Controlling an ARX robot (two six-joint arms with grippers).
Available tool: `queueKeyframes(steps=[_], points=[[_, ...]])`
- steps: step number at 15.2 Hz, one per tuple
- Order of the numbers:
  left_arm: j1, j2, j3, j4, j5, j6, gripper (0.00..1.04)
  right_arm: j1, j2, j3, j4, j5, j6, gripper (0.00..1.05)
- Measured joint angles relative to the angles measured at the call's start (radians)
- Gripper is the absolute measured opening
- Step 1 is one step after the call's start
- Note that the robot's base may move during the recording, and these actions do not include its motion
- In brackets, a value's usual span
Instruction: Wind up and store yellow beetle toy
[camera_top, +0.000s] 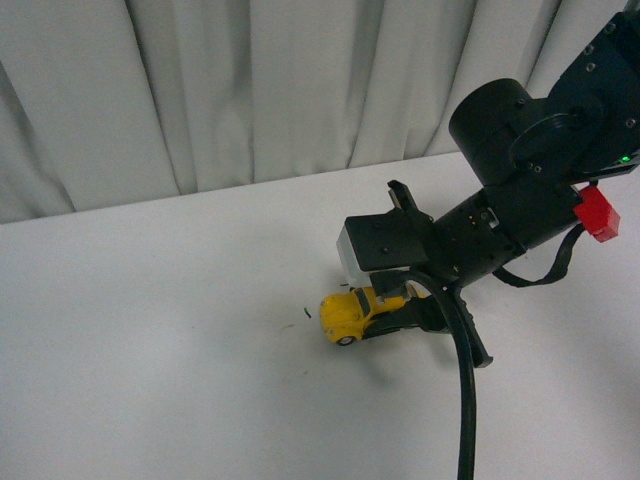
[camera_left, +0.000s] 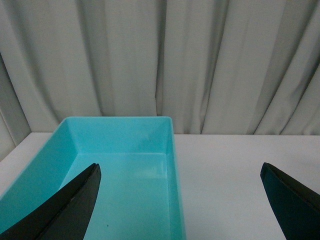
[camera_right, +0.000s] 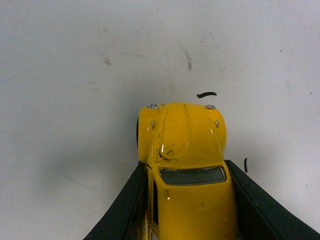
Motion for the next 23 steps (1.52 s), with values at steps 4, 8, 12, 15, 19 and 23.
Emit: queueKeyframes(steps=[4, 8, 12, 15, 19, 23], points=[[0.0, 0.0, 0.0, 0.0, 0.0, 0.0, 0.98, -0.052, -0.029, -0.066, 0.02, -0.017, -0.004, 0.4], [0.0, 0.0, 0.0, 0.0, 0.0, 0.0, 0.98, -0.119, -0.056, -0.124, 0.03, -0.028, -0.019, 0.4], [0.0, 0.0, 0.0, 0.0, 0.0, 0.0, 0.98, -0.189, -0.082, -0.174, 0.038, -0.032, -0.032, 0.4], [0.0, 0.0, 0.0, 0.0, 0.0, 0.0, 0.98, -0.243, -0.101, -0.214, 0.057, -0.038, -0.048, 0.4], [0.0, 0.0, 0.0, 0.0, 0.0, 0.0, 0.98, -0.307, -0.13, -0.286, 0.093, -0.055, -0.051, 0.4], [0.0, 0.0, 0.0, 0.0, 0.0, 0.0, 0.98, -0.35, -0.141, -0.329, 0.126, -0.067, -0.053, 0.4]])
